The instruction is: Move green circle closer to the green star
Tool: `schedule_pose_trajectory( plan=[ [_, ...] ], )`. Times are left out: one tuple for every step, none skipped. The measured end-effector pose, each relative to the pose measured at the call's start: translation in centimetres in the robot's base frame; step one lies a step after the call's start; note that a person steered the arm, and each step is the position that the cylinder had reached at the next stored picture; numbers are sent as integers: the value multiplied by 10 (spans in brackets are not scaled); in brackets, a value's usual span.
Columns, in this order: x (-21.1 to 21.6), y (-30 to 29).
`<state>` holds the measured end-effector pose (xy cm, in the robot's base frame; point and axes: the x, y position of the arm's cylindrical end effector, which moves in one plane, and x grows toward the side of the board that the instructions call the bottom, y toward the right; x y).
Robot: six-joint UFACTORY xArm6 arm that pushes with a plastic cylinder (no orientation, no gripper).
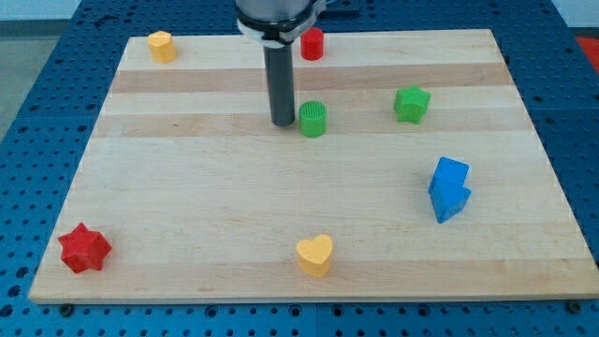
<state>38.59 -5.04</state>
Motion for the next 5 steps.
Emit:
schedule_pose_trajectory(
  plan=[
    [17,-12],
    [14,-9],
    [-6,16],
    [-5,29],
    [16,-2]
  ],
)
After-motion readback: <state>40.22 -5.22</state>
